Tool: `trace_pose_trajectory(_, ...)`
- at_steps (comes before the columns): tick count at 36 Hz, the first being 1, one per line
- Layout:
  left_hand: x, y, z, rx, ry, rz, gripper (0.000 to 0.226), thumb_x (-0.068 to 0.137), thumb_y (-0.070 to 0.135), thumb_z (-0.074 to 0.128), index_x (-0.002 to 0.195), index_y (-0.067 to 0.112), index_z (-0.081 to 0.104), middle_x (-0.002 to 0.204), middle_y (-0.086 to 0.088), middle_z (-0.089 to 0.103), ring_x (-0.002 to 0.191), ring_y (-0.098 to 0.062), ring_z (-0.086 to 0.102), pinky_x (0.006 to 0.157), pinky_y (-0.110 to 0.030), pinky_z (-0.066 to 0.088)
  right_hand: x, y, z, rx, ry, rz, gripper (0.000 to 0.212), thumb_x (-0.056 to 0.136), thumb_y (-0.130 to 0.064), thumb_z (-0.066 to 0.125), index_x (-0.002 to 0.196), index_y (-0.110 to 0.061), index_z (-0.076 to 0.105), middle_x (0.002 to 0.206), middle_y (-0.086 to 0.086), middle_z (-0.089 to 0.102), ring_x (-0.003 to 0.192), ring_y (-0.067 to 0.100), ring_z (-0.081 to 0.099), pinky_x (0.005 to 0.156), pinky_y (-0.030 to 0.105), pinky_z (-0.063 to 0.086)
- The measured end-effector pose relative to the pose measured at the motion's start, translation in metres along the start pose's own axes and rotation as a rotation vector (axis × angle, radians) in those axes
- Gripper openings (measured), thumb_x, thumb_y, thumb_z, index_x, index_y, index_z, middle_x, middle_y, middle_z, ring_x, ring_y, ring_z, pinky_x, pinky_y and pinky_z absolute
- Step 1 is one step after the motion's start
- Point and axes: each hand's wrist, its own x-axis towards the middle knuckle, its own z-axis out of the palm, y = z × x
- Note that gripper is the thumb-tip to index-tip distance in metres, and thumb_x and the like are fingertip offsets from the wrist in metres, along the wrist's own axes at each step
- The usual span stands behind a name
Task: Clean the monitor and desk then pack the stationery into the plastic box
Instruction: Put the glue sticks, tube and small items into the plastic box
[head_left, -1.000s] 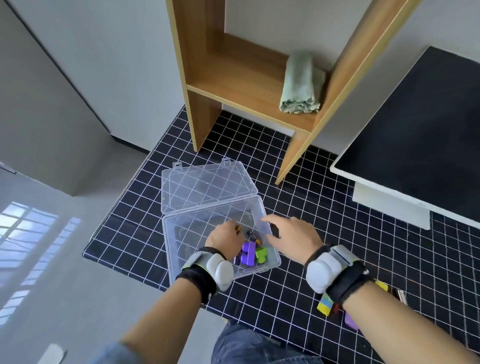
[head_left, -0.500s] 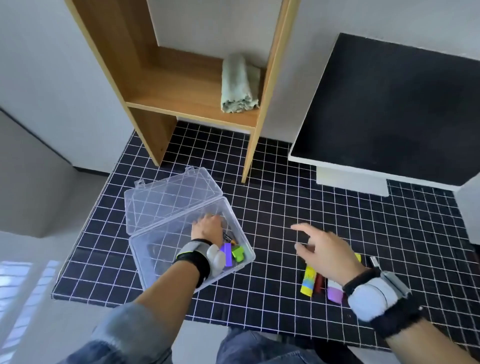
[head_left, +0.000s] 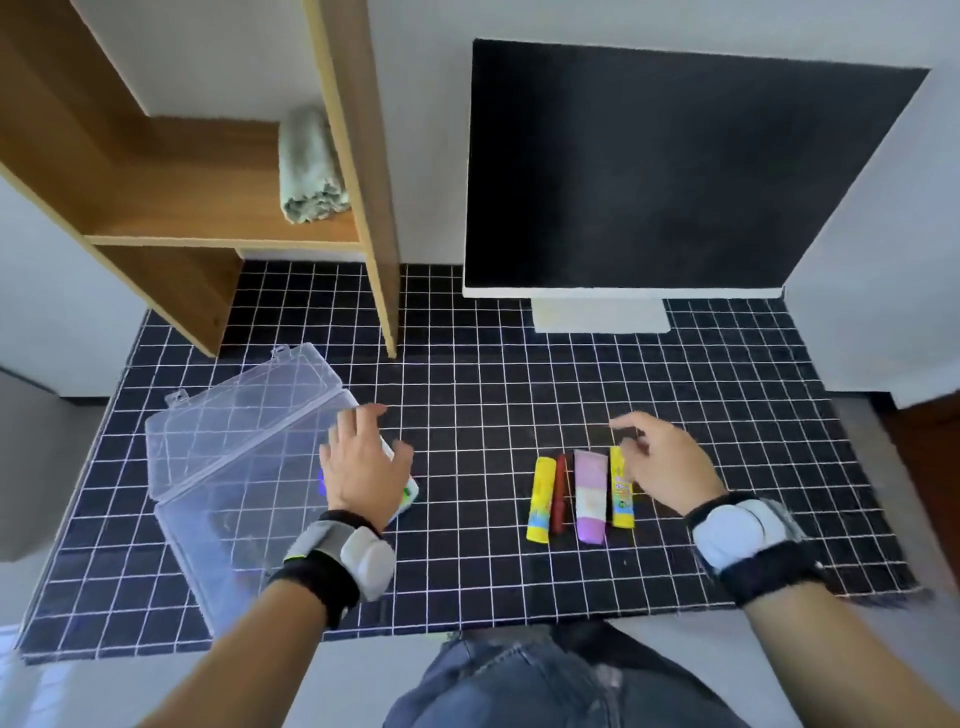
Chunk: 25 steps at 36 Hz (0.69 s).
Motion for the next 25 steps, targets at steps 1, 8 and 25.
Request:
trace_pose_trajectory(1, -0.005, 0.011, 0.002, 0.001, -0.001, 0.035, 0.044, 0.079, 0.018, 0.070, 0.121, 0.014, 0.057, 0.118, -0.009, 0.056, 0.110, -0.034, 0.052, 0.091, -0.049, 0.039, 0.000, 0.010, -0.003, 0.017, 0.004, 0.017, 0.027, 0.095, -0.022, 0.052, 0.113, -0.040, 0.059, 0.078, -0.007, 0.067, 0.059, 0.012, 0.064, 0.059, 0.040, 0.056)
trace_pose_trajectory(8, -0.033, 0.065, 0.030, 0.044, -0.154, 0.174, 0.053, 0.082, 0.025, 0.069, 0.131, 0.016, 0.053, 0.125, -0.003, 0.054, 0.118, -0.027, 0.049, 0.101, -0.044, 0.034, -0.005, 0.058, -0.015, 0.106, 0.013, 0.040, 0.025, 0.094, -0.021, 0.056, 0.114, -0.035, 0.060, 0.090, -0.007, 0.067, 0.063, 0.009, 0.063, 0.057, 0.028, 0.048)
trace_pose_trajectory(25, -0.079, 0.130, 0.101, 0.307, -0.425, 0.241, 0.047, 0.088, 0.045, 0.058, 0.131, 0.027, 0.051, 0.131, 0.005, 0.046, 0.121, -0.021, 0.044, 0.102, -0.039, 0.030, 0.001, 0.142, -0.009, 0.161, -0.069, 0.103, 0.021, 0.090, -0.056, 0.056, 0.099, -0.037, 0.057, 0.077, -0.009, 0.064, 0.062, 0.013, 0.061, 0.062, 0.035, 0.053)
